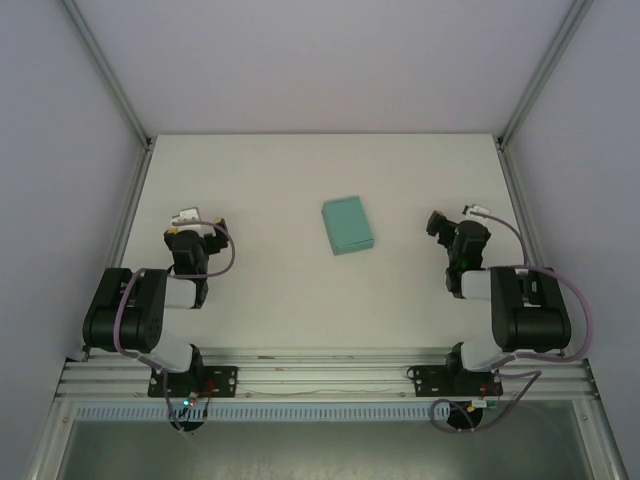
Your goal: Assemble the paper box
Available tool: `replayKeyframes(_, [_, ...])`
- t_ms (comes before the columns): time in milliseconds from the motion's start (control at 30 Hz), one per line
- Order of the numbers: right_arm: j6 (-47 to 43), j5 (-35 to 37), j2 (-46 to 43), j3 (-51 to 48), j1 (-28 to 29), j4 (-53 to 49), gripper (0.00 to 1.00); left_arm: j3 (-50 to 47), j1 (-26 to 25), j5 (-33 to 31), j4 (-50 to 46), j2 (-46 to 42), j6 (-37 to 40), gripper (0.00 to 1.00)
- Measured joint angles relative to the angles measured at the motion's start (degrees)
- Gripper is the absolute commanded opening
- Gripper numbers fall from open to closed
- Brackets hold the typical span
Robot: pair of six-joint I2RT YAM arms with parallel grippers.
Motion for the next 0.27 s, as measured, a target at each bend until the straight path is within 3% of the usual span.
replayKeyframes(267, [0.0,-0.3,0.0,0.0,0.0,-0.2,1.00,0.1,-0.7,0.0,0.0,0.0,0.4,1.00])
